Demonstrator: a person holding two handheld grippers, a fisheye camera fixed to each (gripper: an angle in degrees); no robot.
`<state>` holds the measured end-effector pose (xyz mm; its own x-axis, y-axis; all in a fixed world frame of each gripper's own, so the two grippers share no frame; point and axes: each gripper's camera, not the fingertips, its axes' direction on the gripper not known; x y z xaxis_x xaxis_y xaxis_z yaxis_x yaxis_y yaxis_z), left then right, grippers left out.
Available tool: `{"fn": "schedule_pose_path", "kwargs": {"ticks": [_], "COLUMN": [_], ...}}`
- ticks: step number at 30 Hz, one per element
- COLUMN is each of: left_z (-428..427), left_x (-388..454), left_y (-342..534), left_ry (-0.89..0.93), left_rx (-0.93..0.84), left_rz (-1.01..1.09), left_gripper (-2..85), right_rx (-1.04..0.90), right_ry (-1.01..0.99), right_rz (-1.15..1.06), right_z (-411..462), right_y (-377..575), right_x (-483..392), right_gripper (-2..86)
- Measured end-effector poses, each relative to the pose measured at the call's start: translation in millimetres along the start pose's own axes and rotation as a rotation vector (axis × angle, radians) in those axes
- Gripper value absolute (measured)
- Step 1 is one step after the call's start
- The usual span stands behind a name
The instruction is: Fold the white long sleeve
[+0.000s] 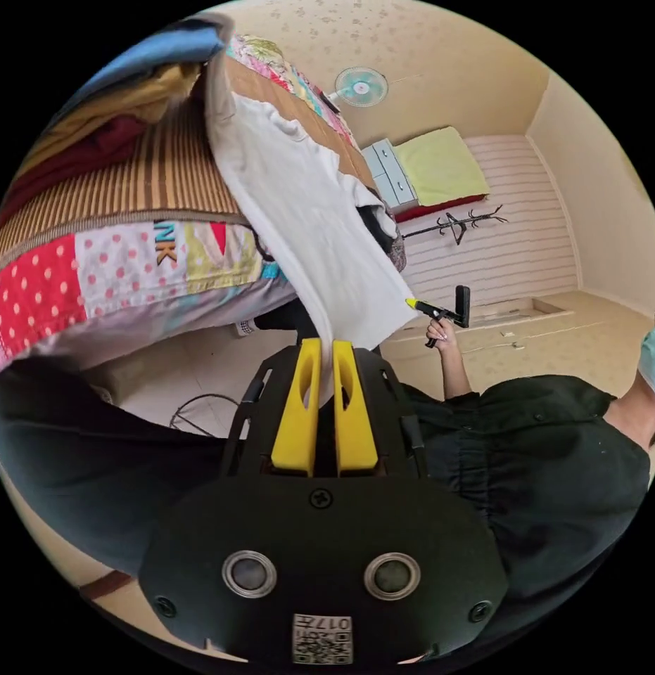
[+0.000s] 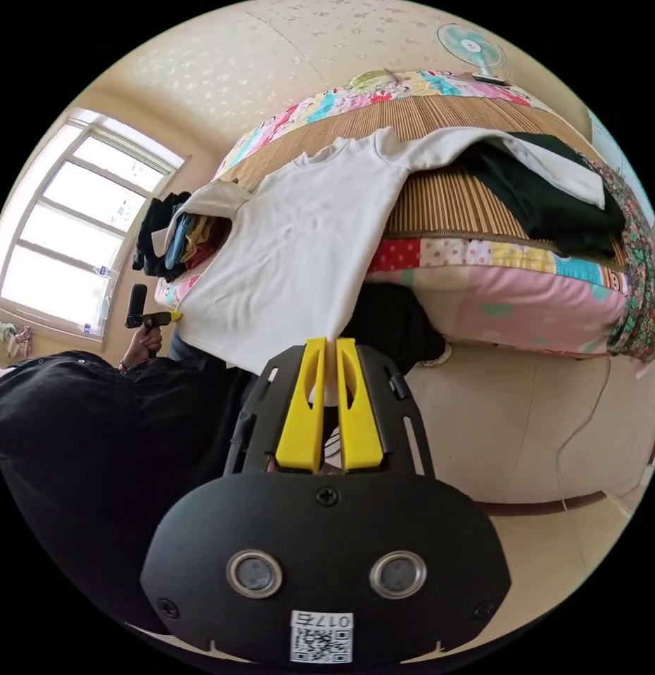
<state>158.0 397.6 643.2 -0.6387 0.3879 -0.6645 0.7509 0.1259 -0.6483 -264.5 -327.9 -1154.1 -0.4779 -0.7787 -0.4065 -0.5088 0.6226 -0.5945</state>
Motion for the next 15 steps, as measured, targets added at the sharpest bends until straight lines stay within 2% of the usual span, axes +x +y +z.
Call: {"fn": "schedule_pose_path", "kwargs": {"ticks": [3,5,10,13,15], "left_z": [-15,-52,-203,-266,-289], "left_x": [-35,-41,-21,-36,-49], "left_y": [21,28,17,8,2], "left_ry": [0.025,0.065,0.013,0.105,0.149], "left_rx": [0.061,0.197,0.652,0.874,0.956], "left_rz": [-0.147,-0.168,-0.132,-0.232,-0.295], "left_gripper": [7.1,7.3,7.5,11.1,11.6], "right_rx": [-0.080,-0.094,0.009,0.073,0.098], "right_ry": [-0.021,-0.027,-0.077,-0.122,-0.149], "right_rz": [0.118,0.168,0.152,0.151,0.134], "right_z": [24,29,4,-10,-16], "right_y": [8,11,0,-14,-21], "right_x": [25,36,38,39,36], "right_gripper": [1.9,1.2,0.5,0.5,0.5]}}
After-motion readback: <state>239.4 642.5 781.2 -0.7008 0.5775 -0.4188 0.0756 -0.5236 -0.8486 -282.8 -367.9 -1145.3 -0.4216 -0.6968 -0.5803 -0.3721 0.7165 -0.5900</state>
